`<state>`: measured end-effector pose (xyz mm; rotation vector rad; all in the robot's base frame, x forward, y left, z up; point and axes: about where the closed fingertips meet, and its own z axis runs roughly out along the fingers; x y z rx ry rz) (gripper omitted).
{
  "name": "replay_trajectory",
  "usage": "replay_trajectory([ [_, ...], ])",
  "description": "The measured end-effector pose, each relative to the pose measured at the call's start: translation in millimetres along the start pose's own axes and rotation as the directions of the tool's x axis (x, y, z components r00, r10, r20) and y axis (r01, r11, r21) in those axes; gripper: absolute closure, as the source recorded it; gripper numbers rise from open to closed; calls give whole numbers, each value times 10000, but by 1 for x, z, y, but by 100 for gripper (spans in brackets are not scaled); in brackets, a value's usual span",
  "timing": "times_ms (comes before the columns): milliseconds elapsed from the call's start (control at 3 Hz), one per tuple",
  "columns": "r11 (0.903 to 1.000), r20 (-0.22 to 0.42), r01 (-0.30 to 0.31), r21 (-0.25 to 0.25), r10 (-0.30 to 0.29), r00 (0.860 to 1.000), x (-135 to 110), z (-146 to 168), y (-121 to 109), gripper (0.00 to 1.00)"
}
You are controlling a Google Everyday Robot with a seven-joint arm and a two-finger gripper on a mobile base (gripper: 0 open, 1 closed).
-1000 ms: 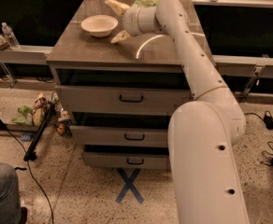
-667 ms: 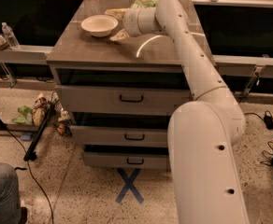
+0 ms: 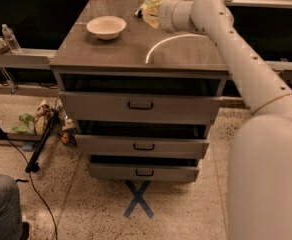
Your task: Move paper bowl near water bottle
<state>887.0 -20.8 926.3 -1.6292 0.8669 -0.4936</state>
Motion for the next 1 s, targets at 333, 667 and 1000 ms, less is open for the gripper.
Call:
replay_trajectory([
  [333, 9966, -1782, 123, 815, 24, 9840, 41, -85, -32, 100],
  [667, 9880, -3029, 261, 1520, 214, 9528, 60, -149, -40, 100],
  [1000, 9863, -2969, 173, 1643, 327, 9543, 53, -141, -30, 82],
])
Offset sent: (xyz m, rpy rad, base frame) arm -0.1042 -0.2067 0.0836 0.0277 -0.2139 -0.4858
